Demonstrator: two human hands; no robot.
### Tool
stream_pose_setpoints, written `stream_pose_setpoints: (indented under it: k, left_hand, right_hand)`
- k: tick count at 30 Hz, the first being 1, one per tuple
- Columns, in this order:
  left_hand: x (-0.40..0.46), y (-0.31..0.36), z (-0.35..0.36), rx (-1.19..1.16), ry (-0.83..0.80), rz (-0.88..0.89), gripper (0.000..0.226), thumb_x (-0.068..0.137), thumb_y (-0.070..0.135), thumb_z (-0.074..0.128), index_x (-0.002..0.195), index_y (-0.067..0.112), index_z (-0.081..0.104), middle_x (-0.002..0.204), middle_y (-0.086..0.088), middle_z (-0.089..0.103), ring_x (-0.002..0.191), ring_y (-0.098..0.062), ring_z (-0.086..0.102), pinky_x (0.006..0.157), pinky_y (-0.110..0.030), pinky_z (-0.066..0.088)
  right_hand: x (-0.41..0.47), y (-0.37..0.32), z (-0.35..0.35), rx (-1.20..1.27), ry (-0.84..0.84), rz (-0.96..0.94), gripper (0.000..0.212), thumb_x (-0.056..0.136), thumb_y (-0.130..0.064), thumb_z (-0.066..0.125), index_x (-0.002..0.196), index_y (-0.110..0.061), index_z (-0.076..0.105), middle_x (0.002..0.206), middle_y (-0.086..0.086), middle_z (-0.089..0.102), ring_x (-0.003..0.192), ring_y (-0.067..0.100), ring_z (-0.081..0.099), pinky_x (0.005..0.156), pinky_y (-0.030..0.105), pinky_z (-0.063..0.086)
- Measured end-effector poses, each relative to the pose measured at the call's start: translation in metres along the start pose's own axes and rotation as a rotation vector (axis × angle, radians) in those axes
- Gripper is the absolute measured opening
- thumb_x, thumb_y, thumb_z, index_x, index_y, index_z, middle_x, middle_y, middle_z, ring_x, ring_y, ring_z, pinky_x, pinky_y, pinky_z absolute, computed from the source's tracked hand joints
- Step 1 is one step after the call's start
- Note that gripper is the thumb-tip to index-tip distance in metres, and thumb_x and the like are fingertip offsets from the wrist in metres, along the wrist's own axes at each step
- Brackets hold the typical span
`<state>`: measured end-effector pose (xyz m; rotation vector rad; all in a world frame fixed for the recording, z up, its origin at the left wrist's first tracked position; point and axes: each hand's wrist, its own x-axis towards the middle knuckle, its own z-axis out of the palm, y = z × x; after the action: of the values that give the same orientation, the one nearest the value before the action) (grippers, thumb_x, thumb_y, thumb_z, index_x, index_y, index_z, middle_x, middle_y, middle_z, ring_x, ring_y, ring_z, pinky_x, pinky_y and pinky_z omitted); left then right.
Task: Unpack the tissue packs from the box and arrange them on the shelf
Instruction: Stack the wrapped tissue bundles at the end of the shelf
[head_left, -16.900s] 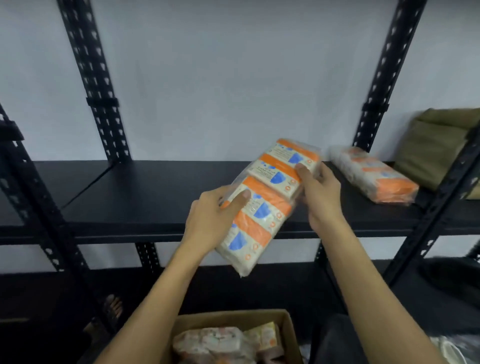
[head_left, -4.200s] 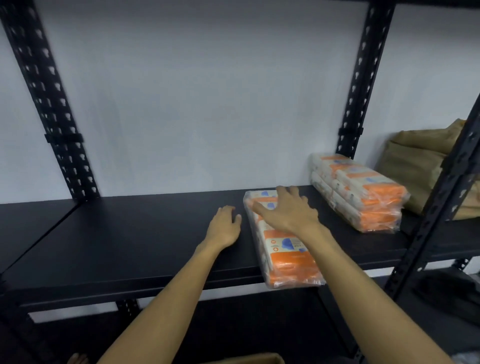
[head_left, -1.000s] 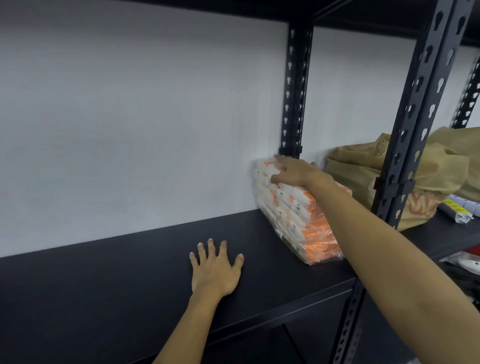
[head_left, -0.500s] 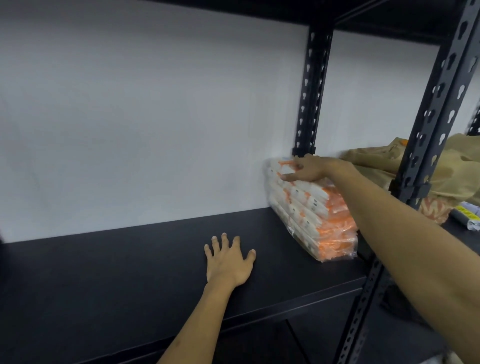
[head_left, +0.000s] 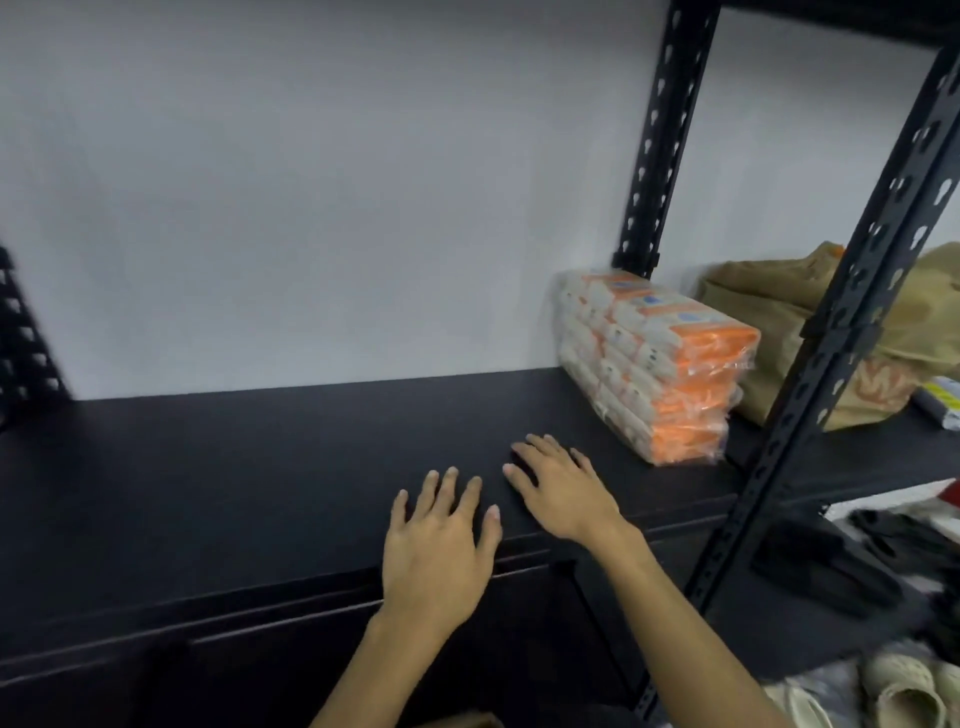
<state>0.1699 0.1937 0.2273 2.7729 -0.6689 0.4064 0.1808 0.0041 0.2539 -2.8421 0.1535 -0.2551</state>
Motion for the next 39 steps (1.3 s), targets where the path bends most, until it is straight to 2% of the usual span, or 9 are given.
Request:
stream_pose_setpoints:
  k: [2,9,17,22,25,28,33,37,39]
  left_hand:
    - [-0.022,-0.010,0.002,0.046,0.043,0.028,0.065,0.104,0.058,0.014,0.151,0.028,0.045,0.158,-0.004,0.043,0.149,-0.024,0.035,0.119,-0.053,0.030]
    - [-0.046,-0.017,0.007,0.011,0.083,0.050,0.061,0.106,0.056,0.021,0.156,0.024,0.037,0.162,-0.008,0.035,0.151,-0.028,0.028,0.123,-0.051,0.021]
    - [-0.114,-0.034,0.018,-0.137,0.119,0.124,0.071,0.105,0.047,0.042,0.163,0.023,0.008,0.171,-0.003,-0.002,0.157,-0.021,-0.010,0.127,-0.047,0.002]
    - [-0.188,-0.072,0.063,-0.355,-0.087,-0.106,0.091,0.093,0.045,0.063,0.162,0.029,0.005,0.169,-0.004,0.012,0.156,-0.023,0.003,0.126,-0.047,0.015]
    - [-0.247,-0.114,0.116,-0.411,-0.285,-0.387,0.095,0.091,0.046,0.067,0.161,0.031,0.004,0.169,-0.002,0.013,0.155,-0.022,0.010,0.125,-0.043,0.019]
    - [-0.293,-0.143,0.156,-0.443,-0.510,-0.638,0.104,0.086,0.061,0.067,0.162,0.028,0.003,0.168,-0.008,0.016,0.153,-0.029,0.019,0.122,-0.045,0.025]
    - [-0.287,-0.145,0.175,-0.317,-0.504,-0.524,0.084,0.094,0.054,0.061,0.160,0.025,0.019,0.168,-0.009,0.014,0.154,-0.028,0.014,0.122,-0.045,0.022]
    - [-0.297,-0.149,0.186,-0.334,-0.720,-0.583,0.087,0.099,0.039,0.061,0.162,0.030,0.002,0.170,-0.008,0.006,0.151,-0.036,0.020,0.118,-0.045,0.030]
    - [-0.298,-0.147,0.186,-0.394,-0.697,-0.616,0.085,0.099,0.032,0.062,0.162,0.030,0.005,0.169,-0.009,0.012,0.150,-0.036,0.024,0.115,-0.042,0.035]
  right_hand:
    - [-0.016,-0.005,0.012,0.016,0.056,0.056,0.057,0.104,-0.056,0.036,0.152,-0.027,0.043,0.163,-0.003,0.033,0.154,0.016,0.019,0.124,0.046,0.016]
    - [-0.087,-0.032,0.050,0.038,0.319,0.019,0.058,0.103,-0.055,0.029,0.150,-0.027,0.048,0.162,0.003,0.037,0.154,0.020,0.021,0.125,0.050,0.006]
    - [-0.148,-0.050,0.084,0.204,0.377,-0.025,0.066,0.100,-0.047,0.052,0.158,-0.024,0.031,0.170,0.002,0.014,0.157,0.020,0.007,0.125,0.046,0.005]
    - [-0.191,-0.064,0.160,0.486,0.081,0.071,0.073,0.093,-0.043,0.058,0.158,-0.029,0.029,0.164,-0.003,0.032,0.152,0.016,0.024,0.124,0.051,0.020]
    - [-0.217,-0.065,0.219,0.670,-0.145,0.237,0.071,0.093,-0.035,0.065,0.157,-0.024,0.035,0.152,-0.001,0.046,0.143,0.023,0.042,0.117,0.039,0.036]
    - [-0.231,-0.074,0.265,0.677,-0.369,0.368,0.070,0.096,-0.028,0.067,0.156,-0.017,0.033,0.144,0.010,0.053,0.135,0.029,0.049,0.106,0.031,0.041]
    - [-0.232,-0.089,0.318,0.626,-0.457,0.255,0.059,0.092,-0.031,0.071,0.144,-0.016,0.047,0.139,0.008,0.058,0.129,0.027,0.055,0.106,0.037,0.045]
    - [-0.236,-0.085,0.334,0.657,-0.501,0.281,0.066,0.097,-0.025,0.067,0.154,-0.019,0.034,0.145,-0.001,0.048,0.130,0.021,0.051,0.107,0.037,0.043]
    - [-0.234,-0.081,0.342,0.640,-0.487,0.306,0.061,0.099,-0.020,0.061,0.154,-0.020,0.035,0.141,0.000,0.052,0.125,0.022,0.054,0.104,0.038,0.045]
